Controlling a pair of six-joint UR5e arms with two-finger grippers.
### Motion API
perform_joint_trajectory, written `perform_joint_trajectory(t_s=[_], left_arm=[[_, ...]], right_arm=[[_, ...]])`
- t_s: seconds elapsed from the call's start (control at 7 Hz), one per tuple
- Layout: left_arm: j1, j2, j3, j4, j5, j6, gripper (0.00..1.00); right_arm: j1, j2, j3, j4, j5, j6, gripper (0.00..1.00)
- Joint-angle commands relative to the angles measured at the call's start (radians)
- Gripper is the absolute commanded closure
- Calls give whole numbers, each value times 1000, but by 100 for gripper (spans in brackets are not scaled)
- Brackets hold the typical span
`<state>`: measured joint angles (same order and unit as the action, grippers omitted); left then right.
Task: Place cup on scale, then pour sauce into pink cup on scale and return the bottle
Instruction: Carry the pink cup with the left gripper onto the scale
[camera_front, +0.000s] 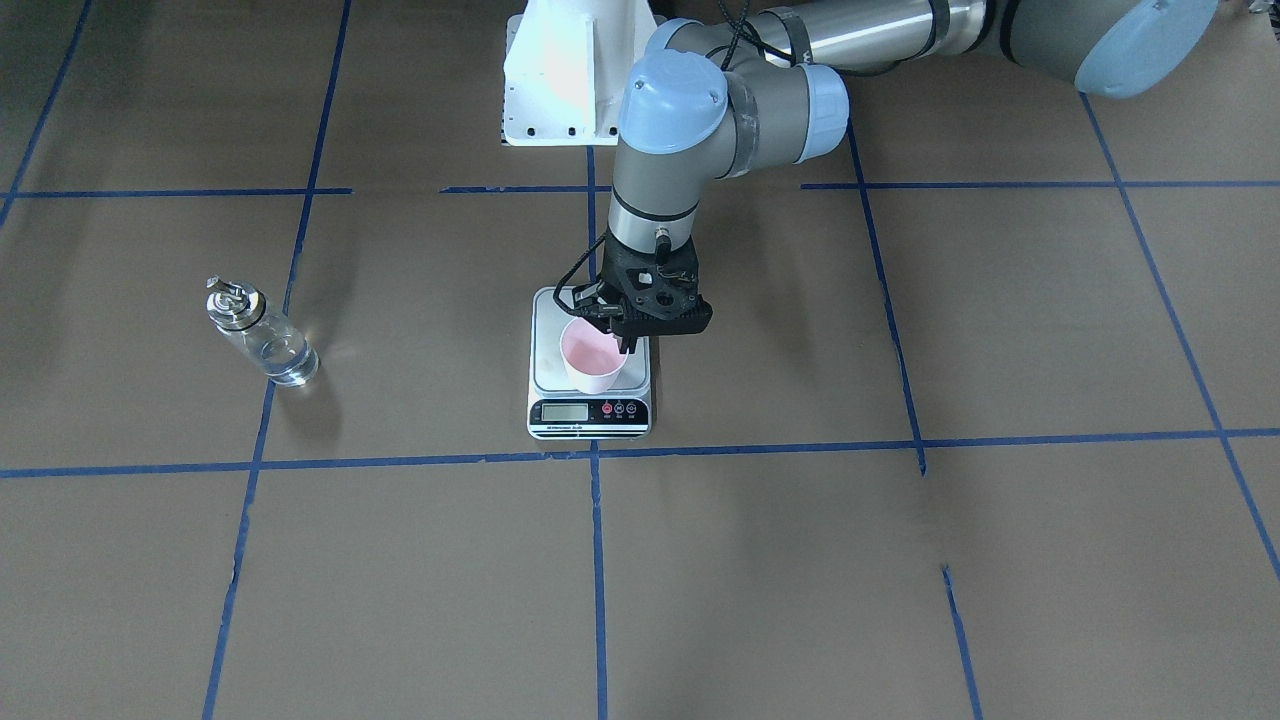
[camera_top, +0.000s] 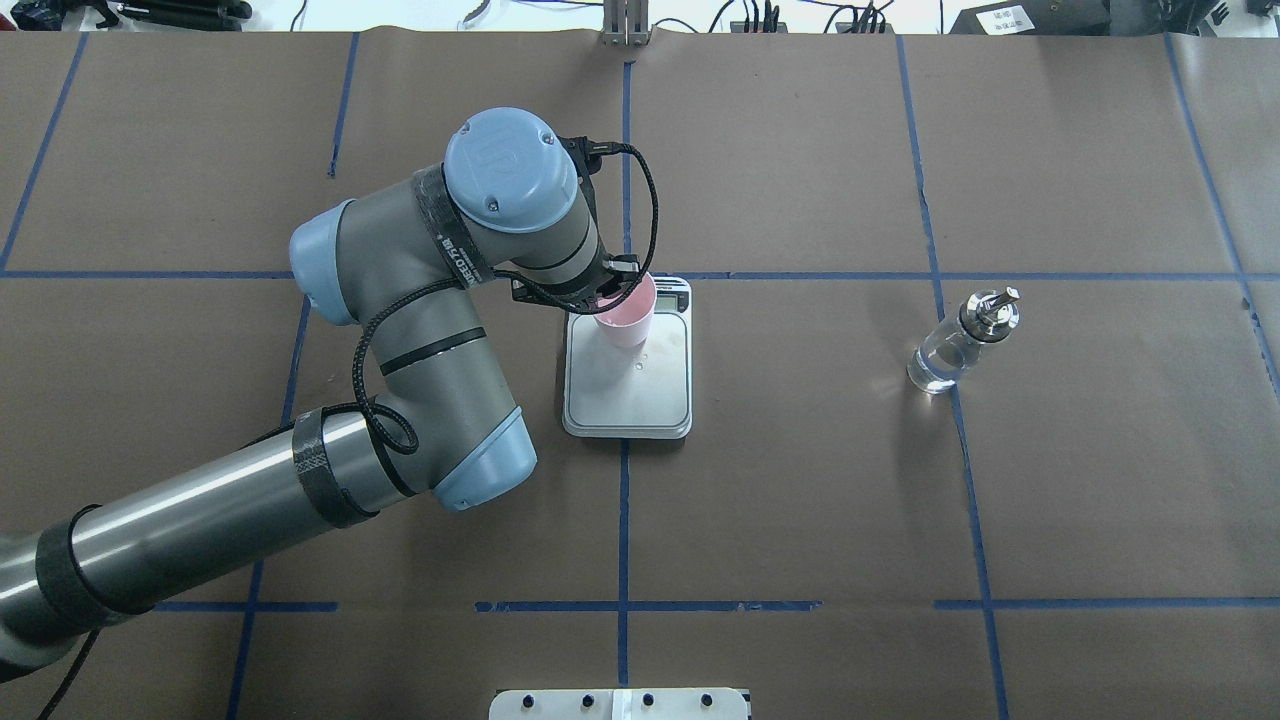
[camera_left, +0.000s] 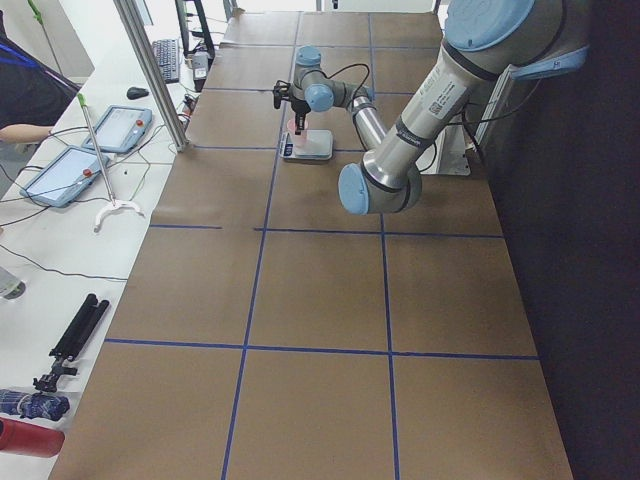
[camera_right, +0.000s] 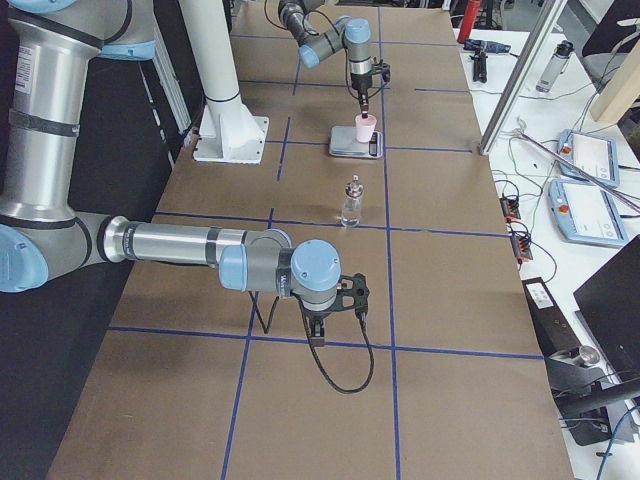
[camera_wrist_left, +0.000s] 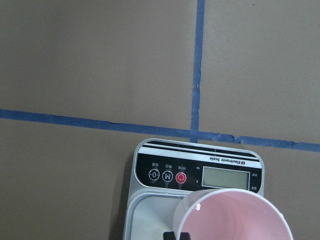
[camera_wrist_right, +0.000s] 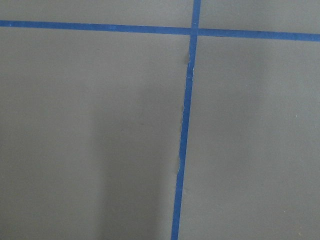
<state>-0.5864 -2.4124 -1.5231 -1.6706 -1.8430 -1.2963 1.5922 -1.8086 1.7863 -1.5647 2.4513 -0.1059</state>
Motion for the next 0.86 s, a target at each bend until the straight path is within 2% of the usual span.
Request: perform_joint_trajectory(t_s=[0.0,0.71], left_arm=[[8,10,-3,-12,4,0,100],[20,28,-37,-37,4,0,99]], right_arm=[[0,0,1,0,0,0,0],[0,-2,-1,0,0,0,0]])
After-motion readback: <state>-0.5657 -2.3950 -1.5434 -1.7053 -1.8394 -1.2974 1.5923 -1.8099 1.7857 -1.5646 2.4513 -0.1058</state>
